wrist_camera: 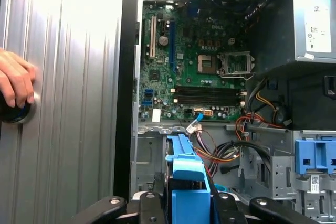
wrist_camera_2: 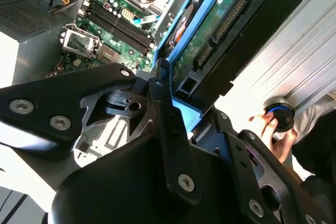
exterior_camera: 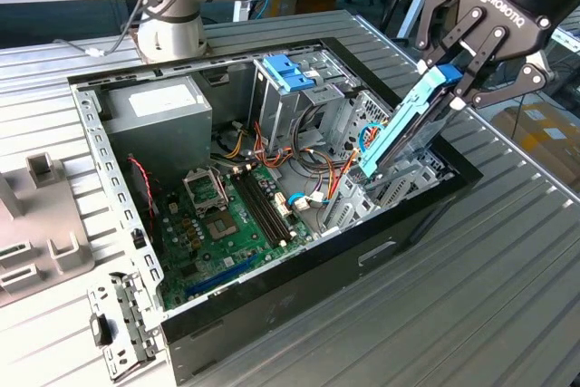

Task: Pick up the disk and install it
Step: 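Insert the disk into the insertion slot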

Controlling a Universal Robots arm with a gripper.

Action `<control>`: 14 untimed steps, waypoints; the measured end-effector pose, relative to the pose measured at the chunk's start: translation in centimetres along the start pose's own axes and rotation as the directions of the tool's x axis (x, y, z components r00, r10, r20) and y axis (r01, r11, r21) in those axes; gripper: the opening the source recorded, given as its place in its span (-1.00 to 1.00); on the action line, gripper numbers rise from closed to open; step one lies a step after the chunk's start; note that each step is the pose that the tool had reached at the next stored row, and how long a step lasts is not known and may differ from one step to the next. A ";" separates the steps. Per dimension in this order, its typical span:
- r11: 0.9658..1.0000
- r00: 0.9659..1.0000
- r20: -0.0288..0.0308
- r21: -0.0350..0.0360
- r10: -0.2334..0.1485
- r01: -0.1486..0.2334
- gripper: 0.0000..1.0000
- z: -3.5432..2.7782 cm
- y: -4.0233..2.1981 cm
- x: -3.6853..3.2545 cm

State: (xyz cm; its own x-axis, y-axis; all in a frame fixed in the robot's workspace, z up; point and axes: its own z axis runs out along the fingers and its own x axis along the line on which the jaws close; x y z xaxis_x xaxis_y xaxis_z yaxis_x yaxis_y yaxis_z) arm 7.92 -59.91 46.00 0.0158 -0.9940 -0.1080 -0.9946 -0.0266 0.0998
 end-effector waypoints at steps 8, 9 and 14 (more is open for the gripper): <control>1.000 1.000 0.000 -0.015 0.002 -0.002 -0.26 0.94 -0.61 -0.18; 1.000 1.000 0.000 -0.016 0.002 -0.002 -0.26 1.02 -0.64 -0.19; 1.000 1.000 0.000 -0.020 0.002 -0.002 -0.26 1.43 -0.78 -0.25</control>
State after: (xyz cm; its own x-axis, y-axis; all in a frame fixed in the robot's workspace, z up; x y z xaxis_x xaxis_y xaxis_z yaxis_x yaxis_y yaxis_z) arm 8.55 -59.48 44.54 0.0135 -0.9940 -0.1082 -0.9925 -0.0265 0.1194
